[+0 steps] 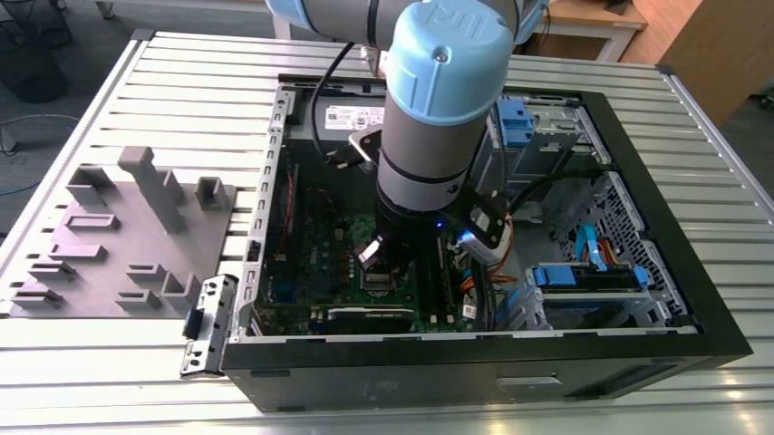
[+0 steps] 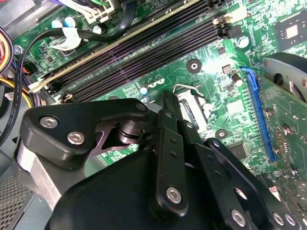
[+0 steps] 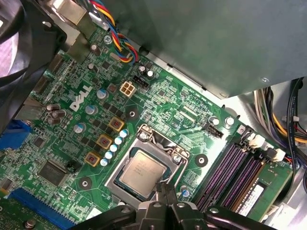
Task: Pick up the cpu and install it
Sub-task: 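Install the first cpu locking lever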
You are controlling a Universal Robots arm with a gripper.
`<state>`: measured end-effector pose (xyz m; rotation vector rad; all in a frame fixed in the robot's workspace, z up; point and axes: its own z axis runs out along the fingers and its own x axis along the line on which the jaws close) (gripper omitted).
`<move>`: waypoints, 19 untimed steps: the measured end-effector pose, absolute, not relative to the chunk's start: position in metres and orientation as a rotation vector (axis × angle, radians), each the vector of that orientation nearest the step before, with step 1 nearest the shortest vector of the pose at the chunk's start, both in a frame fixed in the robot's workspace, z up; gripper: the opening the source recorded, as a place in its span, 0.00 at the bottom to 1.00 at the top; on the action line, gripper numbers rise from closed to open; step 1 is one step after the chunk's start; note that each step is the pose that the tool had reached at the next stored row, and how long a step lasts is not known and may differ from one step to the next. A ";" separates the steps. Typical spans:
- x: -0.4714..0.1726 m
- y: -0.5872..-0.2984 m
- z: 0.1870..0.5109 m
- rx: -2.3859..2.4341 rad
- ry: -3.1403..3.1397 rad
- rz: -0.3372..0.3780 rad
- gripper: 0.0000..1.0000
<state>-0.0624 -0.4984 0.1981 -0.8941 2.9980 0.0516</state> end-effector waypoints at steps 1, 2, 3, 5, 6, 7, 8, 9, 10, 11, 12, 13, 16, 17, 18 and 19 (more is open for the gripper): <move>-0.062 -0.498 0.198 -0.894 2.998 0.052 0.11; -0.062 -0.498 0.198 -0.894 2.998 0.052 0.11; -0.062 -0.498 0.198 -0.894 2.998 0.052 0.11; -0.062 -0.498 0.198 -0.895 2.998 0.052 0.11; -0.062 -0.498 0.197 -0.899 2.996 0.052 0.11; -0.062 -0.498 0.197 -0.912 2.993 0.051 0.11; -0.062 -0.498 0.197 -0.928 2.989 0.050 0.11; -0.062 -0.498 0.197 -0.944 2.984 0.049 0.11; -0.062 -0.498 0.197 -0.960 2.979 0.049 0.11; -0.062 -0.498 0.197 -0.966 2.978 0.048 0.11; -0.062 -0.498 0.197 -0.966 2.978 0.048 0.11; -0.062 -0.498 0.197 -0.966 2.978 0.048 0.11; -0.062 -0.498 0.196 -0.982 2.972 0.048 0.11; -0.062 -0.498 0.196 -1.005 2.965 0.049 0.11; -0.062 -0.498 0.196 -1.030 2.957 0.049 0.11; -0.062 -0.498 0.196 -1.056 2.948 0.049 0.11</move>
